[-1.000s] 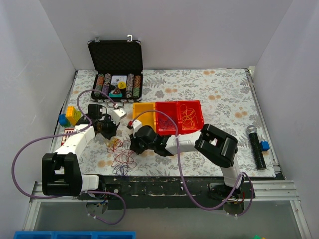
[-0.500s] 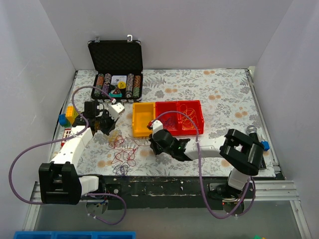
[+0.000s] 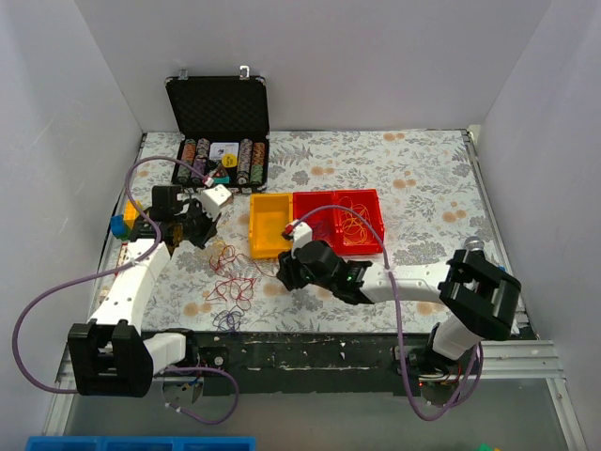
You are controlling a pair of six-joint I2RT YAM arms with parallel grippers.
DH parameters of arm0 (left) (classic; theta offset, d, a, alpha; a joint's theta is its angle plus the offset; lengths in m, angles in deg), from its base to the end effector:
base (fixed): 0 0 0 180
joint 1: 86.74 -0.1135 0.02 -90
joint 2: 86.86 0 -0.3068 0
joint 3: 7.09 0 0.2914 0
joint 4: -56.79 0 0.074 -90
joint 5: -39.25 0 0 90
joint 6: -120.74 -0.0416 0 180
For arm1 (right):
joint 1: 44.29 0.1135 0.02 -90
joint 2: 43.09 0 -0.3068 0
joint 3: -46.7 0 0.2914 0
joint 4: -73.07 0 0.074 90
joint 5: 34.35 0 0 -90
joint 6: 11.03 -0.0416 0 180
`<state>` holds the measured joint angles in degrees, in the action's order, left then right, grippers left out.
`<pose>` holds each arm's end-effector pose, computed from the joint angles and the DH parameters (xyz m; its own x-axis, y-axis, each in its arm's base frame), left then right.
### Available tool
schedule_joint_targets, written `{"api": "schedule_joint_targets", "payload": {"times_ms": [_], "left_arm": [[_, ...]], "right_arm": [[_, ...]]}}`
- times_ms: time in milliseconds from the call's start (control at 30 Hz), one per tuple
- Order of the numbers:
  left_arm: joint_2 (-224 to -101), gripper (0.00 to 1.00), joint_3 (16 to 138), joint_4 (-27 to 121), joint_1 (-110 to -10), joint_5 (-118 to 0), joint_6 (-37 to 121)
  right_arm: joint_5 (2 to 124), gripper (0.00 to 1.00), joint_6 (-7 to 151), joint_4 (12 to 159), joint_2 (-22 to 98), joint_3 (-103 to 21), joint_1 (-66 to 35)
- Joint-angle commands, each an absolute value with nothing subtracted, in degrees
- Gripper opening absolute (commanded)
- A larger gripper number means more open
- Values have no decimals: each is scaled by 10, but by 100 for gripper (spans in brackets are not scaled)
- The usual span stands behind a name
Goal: Untangle the cables
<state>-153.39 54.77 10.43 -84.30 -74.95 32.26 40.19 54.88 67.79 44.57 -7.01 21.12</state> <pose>0.2577 -0.0280 0.2842 -0.7844 0.0092 -0.6202 0.2757 0.9009 -0.3353 0.1554 0.3130 0.2026 -0.5003 -0.1477 -0.8532 -0.6297 0.7384 0.2414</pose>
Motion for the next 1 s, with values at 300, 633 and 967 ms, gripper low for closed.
{"api": "schedule_joint_targets", "payload": {"times_ms": [300,633,967], "left_arm": [[-1476,0,572,59,-845,-776,326],[-1470,0,592,47,-845,-770,332],[-1465,0,724,25,-845,-746,367]], "right_arm": [[584,63,604,531,625,-261,235],[571,54,606,574,720,-321,244],[509,1,596,606,678,-257,247]]}}
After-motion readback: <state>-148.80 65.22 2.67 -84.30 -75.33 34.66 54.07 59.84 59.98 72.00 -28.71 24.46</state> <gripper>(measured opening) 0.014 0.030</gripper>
